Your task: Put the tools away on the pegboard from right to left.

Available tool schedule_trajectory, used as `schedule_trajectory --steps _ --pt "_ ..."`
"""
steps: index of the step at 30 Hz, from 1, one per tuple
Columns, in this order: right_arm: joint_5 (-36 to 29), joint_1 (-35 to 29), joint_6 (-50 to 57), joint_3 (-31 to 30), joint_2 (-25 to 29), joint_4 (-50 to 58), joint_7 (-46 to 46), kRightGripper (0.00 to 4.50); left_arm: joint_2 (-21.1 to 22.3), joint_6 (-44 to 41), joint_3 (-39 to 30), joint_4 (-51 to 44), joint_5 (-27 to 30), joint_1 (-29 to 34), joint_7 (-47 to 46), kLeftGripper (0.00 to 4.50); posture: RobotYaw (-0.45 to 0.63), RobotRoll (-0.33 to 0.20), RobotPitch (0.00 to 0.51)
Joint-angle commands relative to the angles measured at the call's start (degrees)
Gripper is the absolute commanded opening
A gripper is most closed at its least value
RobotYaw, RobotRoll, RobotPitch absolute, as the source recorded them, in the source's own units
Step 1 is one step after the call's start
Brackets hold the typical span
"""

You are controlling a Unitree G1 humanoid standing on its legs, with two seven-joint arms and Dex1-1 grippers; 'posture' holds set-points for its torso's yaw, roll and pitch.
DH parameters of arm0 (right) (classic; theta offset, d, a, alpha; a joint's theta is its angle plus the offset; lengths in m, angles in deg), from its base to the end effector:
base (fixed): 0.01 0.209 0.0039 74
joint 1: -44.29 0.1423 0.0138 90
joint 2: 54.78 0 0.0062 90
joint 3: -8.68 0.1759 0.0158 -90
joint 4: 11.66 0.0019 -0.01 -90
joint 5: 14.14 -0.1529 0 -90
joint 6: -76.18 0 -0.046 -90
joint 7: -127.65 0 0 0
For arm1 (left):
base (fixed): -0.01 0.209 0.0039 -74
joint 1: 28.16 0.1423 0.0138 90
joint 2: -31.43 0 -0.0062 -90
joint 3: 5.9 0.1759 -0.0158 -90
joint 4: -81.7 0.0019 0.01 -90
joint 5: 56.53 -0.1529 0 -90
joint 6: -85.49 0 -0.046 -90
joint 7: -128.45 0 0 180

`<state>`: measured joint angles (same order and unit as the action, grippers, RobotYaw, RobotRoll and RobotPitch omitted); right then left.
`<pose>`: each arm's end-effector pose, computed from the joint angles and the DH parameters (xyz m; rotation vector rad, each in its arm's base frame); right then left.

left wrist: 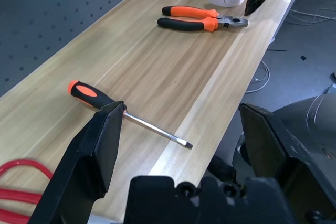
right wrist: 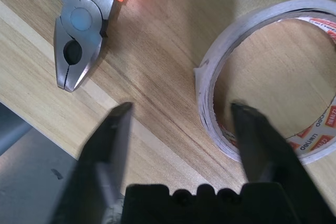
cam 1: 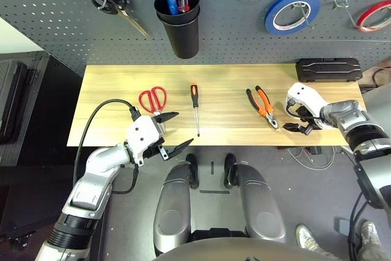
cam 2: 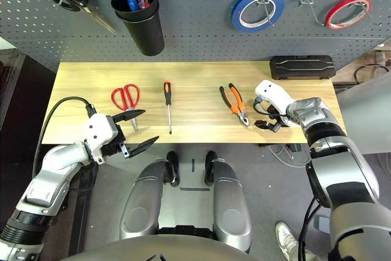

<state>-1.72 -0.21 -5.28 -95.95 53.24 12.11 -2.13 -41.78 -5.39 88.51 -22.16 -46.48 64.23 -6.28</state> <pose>0.3184 -0.2898 0.0855 -0.5652 0.8732 0.5986 0.2085 0.2111 0.1056 0.4240 0.0179 -0.9327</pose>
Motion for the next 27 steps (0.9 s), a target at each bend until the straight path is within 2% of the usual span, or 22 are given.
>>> schedule_trajectory --steps 1,7,10,12,18,23,27 --pt "1.48 -1.45 -0.12 -0.5 -1.05 -3.25 -1.4 2.22 0.62 -0.96 0.27 -1.55 -0.29 1.37 -0.01 4.5 0.12 0.0 0.396" --pt "2.09 -2.19 -3.37 -0.17 0.68 -0.86 -2.34 0.02 0.32 -1.42 0.36 -1.98 -0.28 0.92 -0.31 4.5 0.12 0.0 0.38" --pt "0.61 -4.47 -6.7 1.91 3.24 4.31 -3.42 0.02 0.01 -1.18 0.31 -2.05 -0.12 0.37 -0.56 4.5 0.12 0.0 0.366" --pt "-2.24 -8.76 -5.25 5.1 4.94 13.37 -3.39 0.02 -0.06 -0.45 0.22 -2.24 -0.14 -0.18 -0.71 4.5 0.11 0.0 0.356" --pt "-5.52 -29.4 2.0 13.21 8.92 47.56 -7.31 0.02 -0.92 -0.07 0.28 -2.95 0.4 -1.69 -1.18 4.5 0.08 0.0 0.315" --pt "-7.28 -40.53 1.57 21.41 5.61 63.05 -16.62 0.02 -1.45 1.42 -0.37 -2.39 0.68 -3.96 -1.24 4.5 0.05 0.0 0.269" --pt "-9.18 -47.93 -8.05 28.4 1.23 67.98 -24.06 0.02 -1.35 1.64 -1.95 -4.54 2.84 -5.37 -0.85 4.5 0.03 0.0 0.25"
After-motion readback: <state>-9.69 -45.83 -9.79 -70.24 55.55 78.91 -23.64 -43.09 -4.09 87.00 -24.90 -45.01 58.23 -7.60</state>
